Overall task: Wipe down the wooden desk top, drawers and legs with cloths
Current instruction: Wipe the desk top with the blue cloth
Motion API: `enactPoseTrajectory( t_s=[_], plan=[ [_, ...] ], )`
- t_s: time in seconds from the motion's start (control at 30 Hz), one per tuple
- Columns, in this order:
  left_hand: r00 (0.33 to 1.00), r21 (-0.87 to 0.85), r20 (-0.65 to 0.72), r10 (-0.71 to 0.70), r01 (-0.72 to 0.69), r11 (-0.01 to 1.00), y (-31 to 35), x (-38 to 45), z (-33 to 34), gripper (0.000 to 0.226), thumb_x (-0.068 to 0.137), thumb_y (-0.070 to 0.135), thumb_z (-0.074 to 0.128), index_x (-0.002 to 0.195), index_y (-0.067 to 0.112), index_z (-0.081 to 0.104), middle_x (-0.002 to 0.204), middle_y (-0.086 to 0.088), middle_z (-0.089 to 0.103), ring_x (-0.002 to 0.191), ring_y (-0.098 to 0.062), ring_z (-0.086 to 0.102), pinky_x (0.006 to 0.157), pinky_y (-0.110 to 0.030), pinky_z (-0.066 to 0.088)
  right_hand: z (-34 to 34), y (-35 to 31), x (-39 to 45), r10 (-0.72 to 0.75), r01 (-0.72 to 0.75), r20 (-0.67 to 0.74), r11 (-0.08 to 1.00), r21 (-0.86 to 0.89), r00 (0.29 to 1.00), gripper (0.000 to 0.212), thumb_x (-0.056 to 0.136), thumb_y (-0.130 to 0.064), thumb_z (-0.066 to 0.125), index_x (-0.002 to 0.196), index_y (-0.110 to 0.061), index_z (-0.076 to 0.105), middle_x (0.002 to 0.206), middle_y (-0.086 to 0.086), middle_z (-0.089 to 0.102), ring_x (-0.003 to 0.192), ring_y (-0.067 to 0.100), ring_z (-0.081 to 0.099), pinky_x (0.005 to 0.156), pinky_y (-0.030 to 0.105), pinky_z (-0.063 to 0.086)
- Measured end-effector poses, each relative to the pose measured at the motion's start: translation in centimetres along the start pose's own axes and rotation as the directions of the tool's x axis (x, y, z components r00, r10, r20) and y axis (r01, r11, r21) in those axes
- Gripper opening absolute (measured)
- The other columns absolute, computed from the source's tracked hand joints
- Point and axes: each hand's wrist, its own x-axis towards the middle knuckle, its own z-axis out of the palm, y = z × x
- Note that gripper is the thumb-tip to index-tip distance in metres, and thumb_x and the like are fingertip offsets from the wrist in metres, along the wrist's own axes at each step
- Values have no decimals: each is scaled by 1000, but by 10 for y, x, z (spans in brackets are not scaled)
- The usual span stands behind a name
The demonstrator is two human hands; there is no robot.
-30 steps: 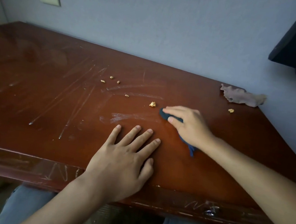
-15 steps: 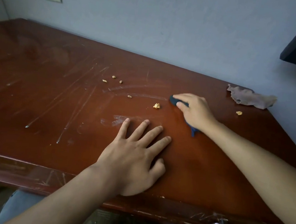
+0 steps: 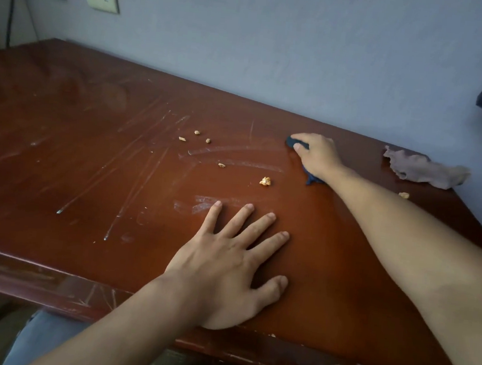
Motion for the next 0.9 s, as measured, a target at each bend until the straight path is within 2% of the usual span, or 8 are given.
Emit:
enactPoseTrajectory(
  t_s=[0.1, 0.2, 0.3, 0.43, 0.57, 0.7, 0.8, 0.9],
  plan=[
    [1000, 12, 3, 2, -2, 1000, 0, 0, 1, 73, 95, 78, 1, 159, 47, -15, 167, 16, -26, 152, -15, -32, 123, -56, -18, -7, -7, -36, -52, 51, 17, 999, 14, 999, 33, 103, -22, 58, 134, -18, 68, 139, 4, 64, 130, 25, 56, 109, 27, 37],
    [1000, 23, -2, 0, 0, 1000, 1, -2, 2, 73, 95, 78, 0, 159, 46, -15, 167, 15, -25, 153, -16, -31, 123, -57, -17, -18, -17, -90, -127, 125, 28, 991, 52, 992, 31, 101, -18, 62, 131, -18, 70, 136, 1, 66, 127, 18, 59, 105, 18, 33],
    [1000, 39, 3, 2, -2, 999, 2, -3, 1, 73, 95, 78, 0, 159, 46, -16, 167, 14, -26, 153, -18, -30, 122, -59, -17, -27, -27, -150, -200, 193, 60, 975, 109, 978, 33, 98, -16, 66, 130, -22, 71, 137, -4, 65, 129, 10, 57, 109, 8, 28],
    [1000, 47, 11, 5, -5, 999, 3, -2, 0, 72, 95, 77, -1, 158, 46, -19, 166, 13, -27, 153, -20, -30, 122, -60, -17, -42, -27, -206, -301, 277, 127, 945, 174, 945, 40, 99, -15, 67, 137, -26, 65, 142, -12, 60, 137, -2, 47, 115, 15, 31],
    [1000, 36, 1, 6, -6, 999, 3, -3, 2, 72, 95, 78, -1, 158, 48, -19, 166, 13, -28, 153, -20, -31, 122, -60, -18, -44, -18, -185, -350, 321, 144, 927, 193, 926, 37, 97, -13, 69, 133, -23, 68, 138, -9, 63, 131, -1, 54, 113, 15, 35],
    [1000, 25, 2, 8, -8, 1000, 2, -2, 1, 77, 91, 83, -1, 158, 49, -18, 166, 15, -28, 152, -18, -33, 121, -59, -18, -26, -7, -116, -247, 238, 66, 964, 122, 967, 31, 97, -14, 68, 128, -19, 72, 133, -2, 68, 125, 10, 60, 113, 26, 41],
    [1000, 15, 17, 8, -8, 1000, 2, -1, 0, 82, 88, 87, 1, 158, 49, -17, 166, 15, -27, 152, -17, -33, 121, -59, -19, -11, -5, -61, -100, 99, 6, 992, 77, 995, 31, 100, -18, 64, 130, -17, 70, 135, 1, 67, 127, 18, 59, 107, 18, 35],
    [1000, 15, 23, 6, -6, 1000, 1, -1, -1, 85, 86, 90, 0, 159, 49, -15, 167, 15, -26, 152, -17, -32, 122, -58, -18, -3, -9, -31, -22, 23, -15, 997, 72, 1000, 33, 103, -21, 60, 134, -18, 68, 139, 2, 64, 131, 22, 56, 108, 25, 38]
  ],
)
